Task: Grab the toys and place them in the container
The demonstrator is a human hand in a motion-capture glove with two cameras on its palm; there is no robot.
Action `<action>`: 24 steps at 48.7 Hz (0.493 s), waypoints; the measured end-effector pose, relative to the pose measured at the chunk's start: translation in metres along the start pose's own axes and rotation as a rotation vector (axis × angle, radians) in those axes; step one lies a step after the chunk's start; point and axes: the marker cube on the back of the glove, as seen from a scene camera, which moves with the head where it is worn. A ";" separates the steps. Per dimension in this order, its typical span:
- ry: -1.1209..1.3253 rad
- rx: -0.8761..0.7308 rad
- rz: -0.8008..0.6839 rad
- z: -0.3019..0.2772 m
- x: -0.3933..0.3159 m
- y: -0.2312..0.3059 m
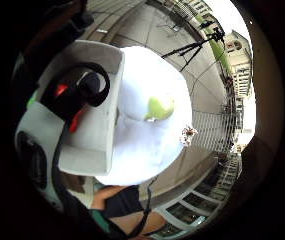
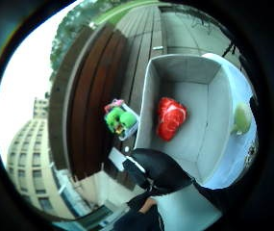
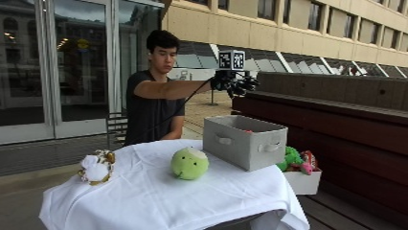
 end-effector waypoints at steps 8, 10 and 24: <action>0.015 0.008 0.055 -0.011 0.060 -0.007; 0.020 0.015 0.076 -0.013 0.072 -0.006; 0.040 0.027 0.218 0.003 0.197 -0.002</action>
